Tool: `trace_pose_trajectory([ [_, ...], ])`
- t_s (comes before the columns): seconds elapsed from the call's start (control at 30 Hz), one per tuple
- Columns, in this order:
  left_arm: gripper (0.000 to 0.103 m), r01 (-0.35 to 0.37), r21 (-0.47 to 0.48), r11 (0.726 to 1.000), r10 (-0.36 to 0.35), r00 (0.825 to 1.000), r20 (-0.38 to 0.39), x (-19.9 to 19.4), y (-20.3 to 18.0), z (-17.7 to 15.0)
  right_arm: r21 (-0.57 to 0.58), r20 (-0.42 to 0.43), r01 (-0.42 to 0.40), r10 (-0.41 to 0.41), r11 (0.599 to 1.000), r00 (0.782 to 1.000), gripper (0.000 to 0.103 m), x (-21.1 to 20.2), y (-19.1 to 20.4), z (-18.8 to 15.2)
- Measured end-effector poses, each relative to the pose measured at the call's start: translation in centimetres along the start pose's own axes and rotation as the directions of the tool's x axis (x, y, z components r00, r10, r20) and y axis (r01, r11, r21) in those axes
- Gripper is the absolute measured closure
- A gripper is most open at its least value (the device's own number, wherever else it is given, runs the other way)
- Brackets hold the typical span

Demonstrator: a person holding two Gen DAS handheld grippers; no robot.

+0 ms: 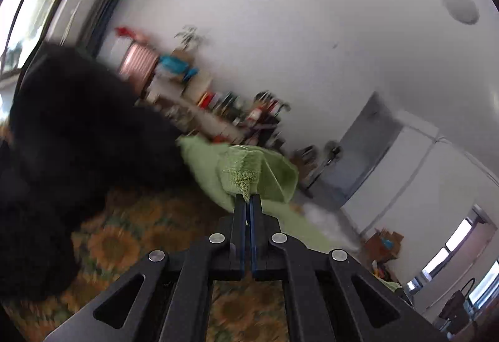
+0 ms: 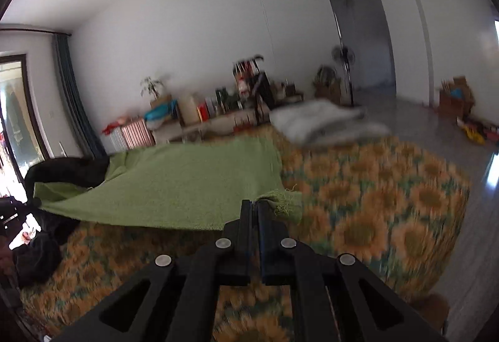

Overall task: Fold clothes
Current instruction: 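Lay the stretched garment flat on the bedspread and open both grippers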

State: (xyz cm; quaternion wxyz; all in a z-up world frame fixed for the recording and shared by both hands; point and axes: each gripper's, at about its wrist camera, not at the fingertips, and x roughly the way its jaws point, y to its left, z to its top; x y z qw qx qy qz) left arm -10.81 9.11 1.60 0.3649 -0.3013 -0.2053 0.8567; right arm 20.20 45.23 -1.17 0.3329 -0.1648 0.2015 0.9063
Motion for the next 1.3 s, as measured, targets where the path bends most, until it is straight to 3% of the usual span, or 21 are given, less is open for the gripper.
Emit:
trace_pose_trajectory([
  [0.1, 0.102, -0.107, -0.04, 0.993, 0.1, 0.983, -0.152, 2.7, 4.3, -5.8, 0.054, -0.186, 0.001, 0.009, 0.999, 0.983, 0.099, 3.8, -3.6, -6.1],
  [0.17, 0.102, -0.167, -0.049, 0.985, 0.152, 0.963, -0.223, 3.8, 6.4, -8.6, 0.076, -0.231, 0.007, 0.01, 0.997, 0.973, 0.099, 4.5, -4.4, -7.5],
  [0.47, 0.102, -0.205, -0.045, 0.978, 0.191, 0.96, -0.204, 0.8, 6.3, -7.2, 0.075, -0.203, 0.007, 0.008, 0.997, 0.979, 0.099, 2.8, -2.6, -6.3],
  [0.67, 0.103, -0.272, -0.041, 0.961, 0.259, 0.946, -0.196, -3.1, 6.5, -8.9, 0.084, -0.225, -0.003, 0.022, 0.996, 0.974, 0.099, 0.3, -2.6, -8.5],
  [0.8, 0.103, -0.329, -0.074, 0.941, 0.308, 0.928, -0.207, -4.2, 8.5, -9.7, 0.105, -0.267, 0.01, 0.018, 0.994, 0.964, 0.102, 0.4, -3.4, -10.4],
  [0.9, 0.103, -0.372, -0.039, 0.927, 0.354, 0.906, -0.233, -3.6, 8.8, -9.7, 0.122, -0.286, 0.028, 0.009, 0.992, 0.958, 0.102, 0.7, -4.1, -11.4],
  [0.97, 0.102, -0.402, 0.054, 0.914, 0.403, 0.885, -0.232, -2.8, 7.7, -9.5, 0.149, -0.292, 0.027, 0.018, 0.988, 0.956, 0.101, 0.8, -4.7, -11.7],
  [1.0, 0.099, -0.404, 0.094, 0.91, 0.415, 0.883, -0.221, -2.3, 7.0, -9.3, 0.164, -0.293, 0.025, 0.025, 0.986, 0.956, 0.1, 0.8, -4.9, -11.7],
  [1.03, 0.088, -0.392, 0.129, 0.911, 0.411, 0.887, -0.21, -1.9, 6.1, -9.0, 0.179, -0.294, 0.022, 0.032, 0.984, 0.955, 0.099, 0.9, -5.2, -11.7],
  [1.07, 0.065, -0.373, 0.146, 0.916, 0.397, 0.894, -0.208, -1.4, 5.5, -8.6, 0.192, -0.295, 0.02, 0.038, 0.981, 0.955, 0.098, 0.9, -5.4, -11.6],
  [1.13, 0.049, -0.332, 0.144, 0.932, 0.357, 0.91, -0.21, -0.1, 4.5, -7.7, 0.209, -0.293, 0.021, 0.042, 0.978, 0.955, 0.097, 0.8, -5.7, -11.4],
  [1.2, 0.049, -0.305, 0.139, 0.942, 0.329, 0.92, -0.212, 1.7, 3.5, -6.6, 0.223, -0.286, 0.016, 0.05, 0.975, 0.957, 0.096, 0.7, -5.9, -11.1],
  [1.3, 0.049, -0.318, 0.224, 0.921, 0.369, 0.896, -0.248, 5.5, 1.5, -5.7, 0.238, -0.276, 0.005, 0.063, 0.971, 0.959, 0.091, 0.6, -5.9, -10.6],
])
